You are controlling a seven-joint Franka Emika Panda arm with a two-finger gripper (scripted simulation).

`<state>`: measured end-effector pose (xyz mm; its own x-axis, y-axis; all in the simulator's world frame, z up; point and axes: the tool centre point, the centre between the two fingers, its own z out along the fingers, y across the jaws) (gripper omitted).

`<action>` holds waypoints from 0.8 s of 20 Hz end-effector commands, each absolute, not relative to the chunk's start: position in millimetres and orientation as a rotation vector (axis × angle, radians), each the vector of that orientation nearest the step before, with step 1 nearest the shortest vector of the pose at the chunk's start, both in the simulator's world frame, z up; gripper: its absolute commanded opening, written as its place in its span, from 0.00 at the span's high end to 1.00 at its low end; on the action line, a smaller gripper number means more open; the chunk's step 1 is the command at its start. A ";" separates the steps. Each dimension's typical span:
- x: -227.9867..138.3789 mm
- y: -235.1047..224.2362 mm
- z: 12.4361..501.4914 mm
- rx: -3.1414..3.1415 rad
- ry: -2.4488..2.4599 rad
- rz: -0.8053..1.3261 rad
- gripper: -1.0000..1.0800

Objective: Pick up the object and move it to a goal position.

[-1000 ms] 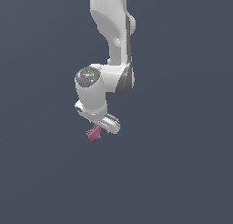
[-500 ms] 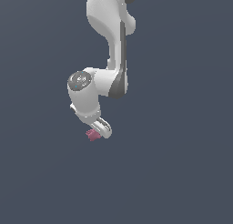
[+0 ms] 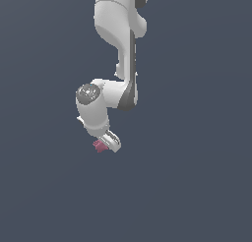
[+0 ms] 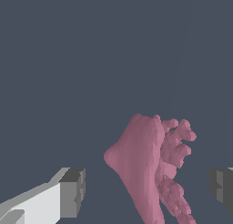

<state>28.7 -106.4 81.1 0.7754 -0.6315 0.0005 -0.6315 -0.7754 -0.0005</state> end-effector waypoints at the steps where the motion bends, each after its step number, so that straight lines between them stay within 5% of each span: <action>1: 27.8 -106.5 67.1 -2.959 1.055 0.000 0.04; 8: 29.2 -106.7 53.8 -2.958 1.057 0.000 0.04; 9: 29.2 -106.7 53.8 -2.958 1.057 0.000 1.00; 16: 29.2 -106.7 53.8 -2.958 1.057 0.000 1.00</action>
